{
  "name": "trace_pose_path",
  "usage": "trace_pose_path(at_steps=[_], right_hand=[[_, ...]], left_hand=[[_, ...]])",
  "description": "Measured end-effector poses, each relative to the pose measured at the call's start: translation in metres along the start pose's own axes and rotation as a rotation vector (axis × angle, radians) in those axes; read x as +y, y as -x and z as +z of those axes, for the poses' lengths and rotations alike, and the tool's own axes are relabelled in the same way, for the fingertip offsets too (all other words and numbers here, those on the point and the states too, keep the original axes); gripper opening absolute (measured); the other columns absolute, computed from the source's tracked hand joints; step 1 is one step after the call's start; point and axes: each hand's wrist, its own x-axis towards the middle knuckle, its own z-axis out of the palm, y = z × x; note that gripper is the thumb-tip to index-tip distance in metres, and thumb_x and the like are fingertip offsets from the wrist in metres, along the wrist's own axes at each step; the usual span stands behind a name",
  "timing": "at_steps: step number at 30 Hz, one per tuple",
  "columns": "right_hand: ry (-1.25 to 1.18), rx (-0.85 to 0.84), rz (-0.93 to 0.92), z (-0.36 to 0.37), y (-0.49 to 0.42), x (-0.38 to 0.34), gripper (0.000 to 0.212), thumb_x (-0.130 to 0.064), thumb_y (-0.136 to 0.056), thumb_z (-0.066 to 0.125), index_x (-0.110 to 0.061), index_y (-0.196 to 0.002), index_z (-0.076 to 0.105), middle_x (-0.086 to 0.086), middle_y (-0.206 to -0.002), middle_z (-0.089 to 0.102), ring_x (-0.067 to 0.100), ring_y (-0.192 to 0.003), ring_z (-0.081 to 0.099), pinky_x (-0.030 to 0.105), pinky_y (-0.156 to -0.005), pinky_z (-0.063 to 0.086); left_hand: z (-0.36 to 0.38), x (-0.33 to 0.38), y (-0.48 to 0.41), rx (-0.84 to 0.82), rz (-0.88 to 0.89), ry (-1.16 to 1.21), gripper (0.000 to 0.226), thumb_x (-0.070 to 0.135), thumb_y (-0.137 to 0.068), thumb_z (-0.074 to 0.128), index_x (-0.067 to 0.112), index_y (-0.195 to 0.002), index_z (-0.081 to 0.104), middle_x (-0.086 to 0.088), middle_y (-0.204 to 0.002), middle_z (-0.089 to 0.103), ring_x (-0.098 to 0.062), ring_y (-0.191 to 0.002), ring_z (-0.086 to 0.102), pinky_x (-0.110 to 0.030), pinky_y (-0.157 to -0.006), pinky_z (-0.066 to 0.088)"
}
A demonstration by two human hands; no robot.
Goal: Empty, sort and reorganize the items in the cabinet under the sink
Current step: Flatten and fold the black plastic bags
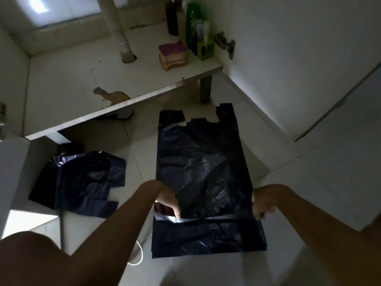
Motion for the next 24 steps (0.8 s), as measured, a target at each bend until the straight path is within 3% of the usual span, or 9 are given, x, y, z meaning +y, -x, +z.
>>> trace_pose_path(at_steps=[2,4,6,8,10,12,15,19,24], right_hand=[[0.054,-0.14,0.036,-0.001,-0.003,-0.004,0.034,-0.03,-0.094,0.065,-0.012,-0.122,0.063,0.011,-0.136,0.058,0.024,-0.125,0.056,0.031,-0.098,0.048],[-0.005,-0.086,-0.011,-0.011,-0.002,-0.009,0.036,-0.029,-0.094,0.063,-0.007,-0.122,0.063,0.012,-0.116,0.064,0.024,-0.105,0.063,0.03,-0.085,0.051],[-0.089,0.234,-0.144,-0.02,-0.006,-0.013,0.035,-0.03,-0.089,0.063,-0.001,-0.11,0.067,0.013,-0.097,0.067,0.027,-0.086,0.065,0.03,-0.07,0.049],[-0.114,0.612,-0.255,-0.021,-0.013,-0.021,0.036,-0.034,-0.089,0.061,-0.009,-0.114,0.06,0.012,-0.111,0.063,0.029,-0.096,0.062,0.034,-0.075,0.05],[-0.101,0.813,-0.289,-0.012,-0.023,-0.032,0.047,-0.039,-0.089,0.06,-0.022,-0.131,0.045,0.008,-0.13,0.05,0.03,-0.11,0.054,0.041,-0.087,0.05],[0.001,0.757,-0.243,0.0,-0.033,-0.041,0.069,-0.047,-0.09,0.058,-0.031,-0.149,0.026,0.005,-0.151,0.032,0.034,-0.131,0.04,0.05,-0.102,0.042],[0.075,0.683,-0.167,0.019,-0.047,-0.045,0.073,-0.055,-0.093,0.05,-0.034,-0.155,0.016,0.003,-0.161,0.019,0.035,-0.142,0.028,0.058,-0.113,0.024],[0.108,0.784,-0.17,0.029,-0.051,-0.047,0.065,-0.055,-0.094,0.047,-0.033,-0.152,0.027,0.004,-0.156,0.031,0.033,-0.138,0.036,0.06,-0.115,0.02],[0.006,0.941,-0.22,0.005,-0.062,-0.05,0.06,-0.053,-0.094,0.048,-0.033,-0.149,0.033,0.003,-0.152,0.034,0.031,-0.136,0.038,0.054,-0.113,0.029]], left_hand=[[0.0,0.0,-0.004,-0.046,0.042,0.022,0.048,0.038,-0.092,0.065,0.017,-0.135,0.056,-0.004,-0.138,0.053,-0.016,-0.109,0.056,-0.018,-0.06,0.046],[-0.007,-0.005,-0.013,0.059,0.108,0.045,0.041,0.037,-0.091,0.066,0.015,-0.126,0.063,-0.004,-0.127,0.063,-0.012,-0.102,0.061,-0.015,-0.06,0.048],[-0.015,-0.013,-0.032,0.367,0.167,0.049,0.036,0.038,-0.086,0.071,0.017,-0.115,0.069,-0.003,-0.118,0.069,-0.016,-0.102,0.065,-0.021,-0.075,0.052],[-0.016,-0.018,-0.053,0.644,0.184,0.067,0.047,0.038,-0.082,0.073,0.02,-0.123,0.062,-0.004,-0.126,0.062,-0.022,-0.112,0.06,-0.03,-0.087,0.05],[-0.012,-0.018,-0.069,0.727,0.154,0.029,0.07,0.046,-0.08,0.071,0.027,-0.142,0.044,-0.008,-0.146,0.043,-0.03,-0.129,0.047,-0.042,-0.101,0.044],[-0.001,-0.019,-0.083,0.675,0.096,-0.051,0.085,0.054,-0.081,0.066,0.033,-0.152,0.024,-0.006,-0.158,0.024,-0.033,-0.141,0.032,-0.056,-0.111,0.031],[0.02,-0.028,-0.099,0.618,0.032,-0.146,0.087,0.061,-0.087,0.056,0.034,-0.155,0.01,-0.005,-0.164,0.009,-0.034,-0.147,0.018,-0.065,-0.114,0.017],[0.03,-0.032,-0.1,0.778,0.052,-0.165,0.08,0.059,-0.09,0.052,0.029,-0.154,0.016,-0.007,-0.159,0.024,-0.032,-0.144,0.025,-0.067,-0.114,0.012],[0.012,-0.031,-0.111,0.897,0.067,-0.087,0.078,0.058,-0.088,0.054,0.026,-0.152,0.022,-0.012,-0.154,0.029,-0.034,-0.138,0.034,-0.06,-0.111,0.026]])
